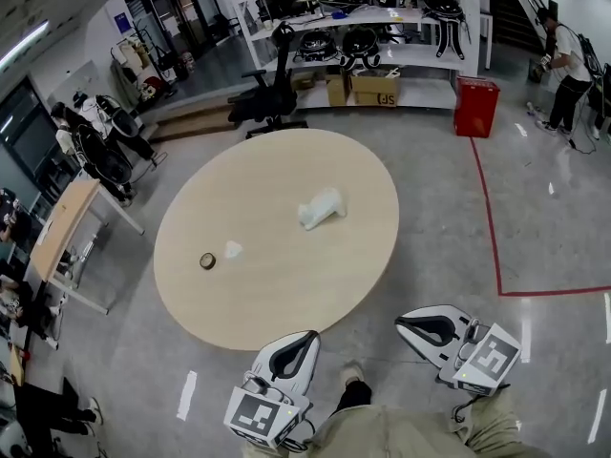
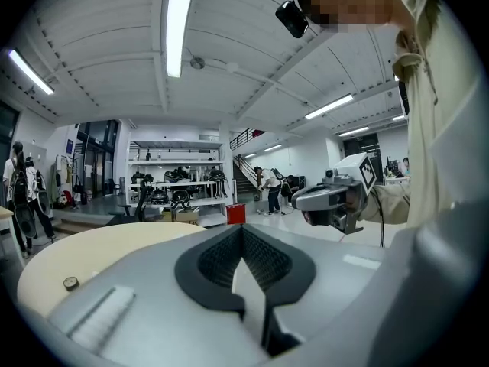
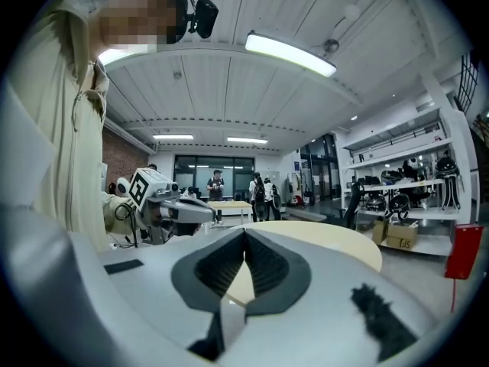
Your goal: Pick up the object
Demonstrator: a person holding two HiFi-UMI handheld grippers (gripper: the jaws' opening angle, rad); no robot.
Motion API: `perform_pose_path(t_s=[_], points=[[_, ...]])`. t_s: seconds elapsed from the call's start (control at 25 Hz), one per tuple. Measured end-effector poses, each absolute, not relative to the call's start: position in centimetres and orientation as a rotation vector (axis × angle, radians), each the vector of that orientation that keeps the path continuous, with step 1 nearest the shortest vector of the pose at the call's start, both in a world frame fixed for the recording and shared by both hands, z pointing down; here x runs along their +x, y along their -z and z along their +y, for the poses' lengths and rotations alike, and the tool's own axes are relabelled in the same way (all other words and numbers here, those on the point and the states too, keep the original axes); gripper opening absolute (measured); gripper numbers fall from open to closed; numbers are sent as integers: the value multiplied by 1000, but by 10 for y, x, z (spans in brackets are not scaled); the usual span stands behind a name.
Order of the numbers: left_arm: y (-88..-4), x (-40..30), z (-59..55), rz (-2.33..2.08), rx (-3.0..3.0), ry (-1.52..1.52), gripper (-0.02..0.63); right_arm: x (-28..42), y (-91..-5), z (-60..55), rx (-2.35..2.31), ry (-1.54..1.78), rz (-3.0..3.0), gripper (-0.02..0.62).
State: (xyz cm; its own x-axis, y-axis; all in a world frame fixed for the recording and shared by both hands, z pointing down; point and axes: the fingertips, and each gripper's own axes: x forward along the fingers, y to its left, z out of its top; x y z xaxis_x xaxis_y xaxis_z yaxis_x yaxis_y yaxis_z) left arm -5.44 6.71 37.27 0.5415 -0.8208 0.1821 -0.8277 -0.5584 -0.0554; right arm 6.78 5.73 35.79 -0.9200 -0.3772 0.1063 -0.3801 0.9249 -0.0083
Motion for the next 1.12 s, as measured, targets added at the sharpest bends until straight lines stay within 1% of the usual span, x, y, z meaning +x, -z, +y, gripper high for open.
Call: perform_pose_path(t_s=[0.24, 0.52, 0.68, 0.84, 1.12], points=[[-393, -89, -14, -1407, 2743, -268, 6, 31, -378, -18, 614, -80, -2969, 3], [-383, -99, -35, -1331, 2767, -282, 6, 9, -360, -29, 580, -105, -2995, 3], [-384, -108, -56, -1309, 2789, -278, 6, -5, -364, -49, 583, -76, -2972, 3], [-387, -121, -79, -1318, 2779, -245, 6, -13, -366, -80, 694, -23, -2964, 3], [-393, -129, -99, -1323, 2741, -249, 6, -21, -368, -102, 661, -68, -2982, 3]])
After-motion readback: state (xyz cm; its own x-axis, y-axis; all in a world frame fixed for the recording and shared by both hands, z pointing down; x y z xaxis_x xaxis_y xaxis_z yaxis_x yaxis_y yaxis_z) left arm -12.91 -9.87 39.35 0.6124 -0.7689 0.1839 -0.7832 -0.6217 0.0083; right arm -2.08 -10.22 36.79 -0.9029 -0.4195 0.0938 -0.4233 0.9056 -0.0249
